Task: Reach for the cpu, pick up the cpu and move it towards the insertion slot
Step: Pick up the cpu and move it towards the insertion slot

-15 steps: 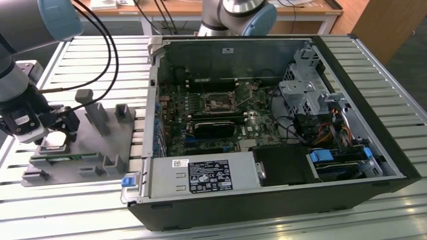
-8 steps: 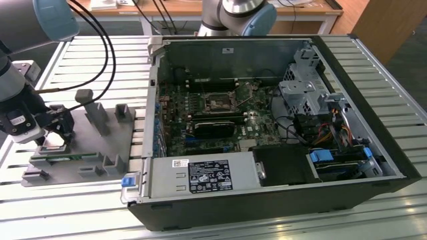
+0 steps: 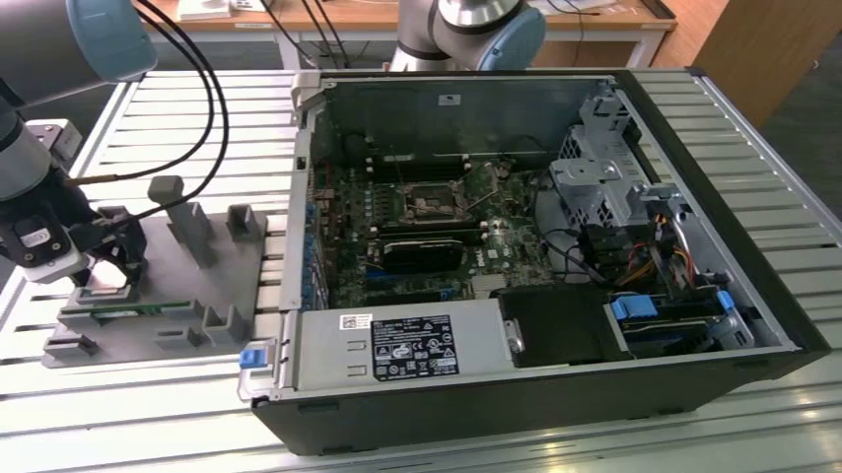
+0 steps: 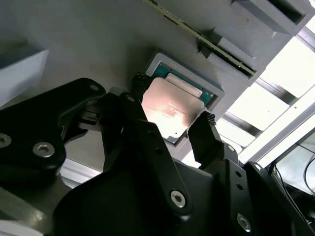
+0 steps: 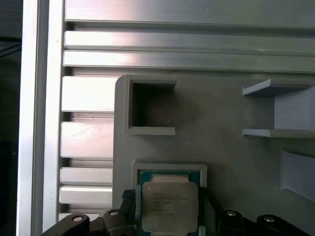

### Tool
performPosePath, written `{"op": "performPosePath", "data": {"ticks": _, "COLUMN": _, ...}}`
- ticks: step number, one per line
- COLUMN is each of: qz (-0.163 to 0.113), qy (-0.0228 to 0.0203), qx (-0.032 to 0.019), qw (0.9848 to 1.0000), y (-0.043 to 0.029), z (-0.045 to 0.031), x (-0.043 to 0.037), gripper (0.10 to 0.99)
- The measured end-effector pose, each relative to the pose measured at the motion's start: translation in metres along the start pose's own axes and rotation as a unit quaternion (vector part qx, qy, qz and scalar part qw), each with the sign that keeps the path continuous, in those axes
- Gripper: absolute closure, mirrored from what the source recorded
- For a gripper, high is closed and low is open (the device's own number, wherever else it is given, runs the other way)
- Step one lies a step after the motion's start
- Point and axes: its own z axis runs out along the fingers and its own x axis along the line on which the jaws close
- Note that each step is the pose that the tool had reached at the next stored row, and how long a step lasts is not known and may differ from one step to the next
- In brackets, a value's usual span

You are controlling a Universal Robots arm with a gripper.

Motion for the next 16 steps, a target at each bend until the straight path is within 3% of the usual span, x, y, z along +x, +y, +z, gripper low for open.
{"op": "performPosePath", "data": {"ticks": 1, "qz": 0.000, "qy": 0.0001, "qx": 0.0000, "qw": 1.0000, "y": 0.0000, "z": -0.0001, "x": -0.0001, "gripper": 0.447}}
{"op": "performPosePath", "data": {"ticks": 2, "qz": 0.000, "qy": 0.0001, "qx": 0.0001, "qw": 1.0000, "y": 0.0000, "z": -0.0001, "x": -0.0002, "gripper": 0.514}}
{"op": "performPosePath", "data": {"ticks": 13, "qz": 0.001, "qy": 0.0000, "qx": -0.0001, "qw": 1.0000, "y": 0.0000, "z": -0.0003, "x": -0.0005, "gripper": 0.541}}
{"op": "performPosePath", "data": {"ticks": 16, "qz": 0.001, "qy": 0.0001, "qx": 0.0000, "qw": 1.0000, "y": 0.0000, "z": -0.0035, "x": -0.0005, "gripper": 0.541}}
